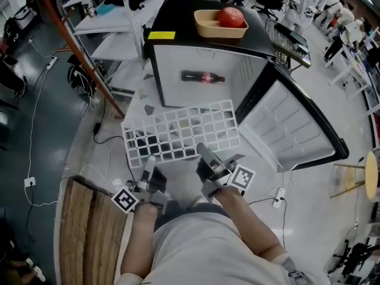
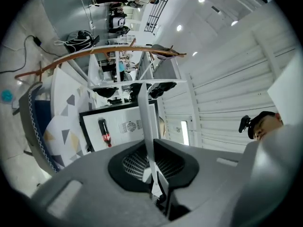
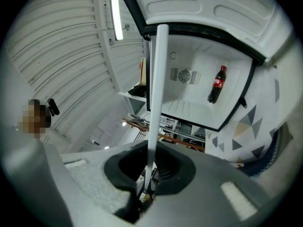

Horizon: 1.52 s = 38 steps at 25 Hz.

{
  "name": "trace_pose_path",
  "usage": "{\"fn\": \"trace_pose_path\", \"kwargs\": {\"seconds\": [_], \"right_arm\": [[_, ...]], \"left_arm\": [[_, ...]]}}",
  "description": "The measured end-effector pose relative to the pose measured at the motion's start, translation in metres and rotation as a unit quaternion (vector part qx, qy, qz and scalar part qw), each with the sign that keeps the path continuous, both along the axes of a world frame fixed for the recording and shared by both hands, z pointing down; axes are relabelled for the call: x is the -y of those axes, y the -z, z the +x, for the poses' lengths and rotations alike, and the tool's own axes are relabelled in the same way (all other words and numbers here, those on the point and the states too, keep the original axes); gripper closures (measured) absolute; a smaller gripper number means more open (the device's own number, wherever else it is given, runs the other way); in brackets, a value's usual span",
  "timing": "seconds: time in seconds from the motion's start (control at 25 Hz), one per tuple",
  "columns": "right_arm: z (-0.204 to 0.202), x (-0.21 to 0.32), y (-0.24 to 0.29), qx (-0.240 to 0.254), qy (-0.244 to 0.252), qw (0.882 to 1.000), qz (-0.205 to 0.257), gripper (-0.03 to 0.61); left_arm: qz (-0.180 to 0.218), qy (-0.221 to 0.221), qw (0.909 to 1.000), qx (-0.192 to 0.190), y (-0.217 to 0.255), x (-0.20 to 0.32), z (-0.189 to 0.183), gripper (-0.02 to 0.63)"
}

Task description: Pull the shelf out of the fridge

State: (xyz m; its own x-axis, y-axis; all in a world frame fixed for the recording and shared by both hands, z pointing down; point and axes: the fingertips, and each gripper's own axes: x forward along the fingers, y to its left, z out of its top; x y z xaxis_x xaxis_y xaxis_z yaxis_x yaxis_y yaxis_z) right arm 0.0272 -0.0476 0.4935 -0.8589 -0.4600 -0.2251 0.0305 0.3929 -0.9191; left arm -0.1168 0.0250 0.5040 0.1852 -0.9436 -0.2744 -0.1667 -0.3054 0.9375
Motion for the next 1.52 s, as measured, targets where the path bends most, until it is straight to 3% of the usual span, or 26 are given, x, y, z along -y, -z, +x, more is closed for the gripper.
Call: {"fn": "trace_pose_path", "kwargs": {"seconds": [0.32, 0.64, 1.52], "right_arm": [[-0.055, -0.003, 0.042, 0.013, 0.032, 0.999, 0.04, 0.548], [-0.082, -0.006, 0.067, 0.023, 0.052, 0.996, 0.072, 0.548], [-0.089, -0.01, 0.088, 0.005, 0.057, 0.991, 0.118, 0.545]], "left_arm": [[0.044, 0.024, 0.9987, 0.008, 0.041, -0.007, -0.052, 0.581], [0.084, 0.024, 0.996, 0.017, 0.069, -0.011, -0.079, 0.583], [0.124, 0.008, 0.9919, 0.028, 0.094, -0.01, -0.09, 0.583]]}}
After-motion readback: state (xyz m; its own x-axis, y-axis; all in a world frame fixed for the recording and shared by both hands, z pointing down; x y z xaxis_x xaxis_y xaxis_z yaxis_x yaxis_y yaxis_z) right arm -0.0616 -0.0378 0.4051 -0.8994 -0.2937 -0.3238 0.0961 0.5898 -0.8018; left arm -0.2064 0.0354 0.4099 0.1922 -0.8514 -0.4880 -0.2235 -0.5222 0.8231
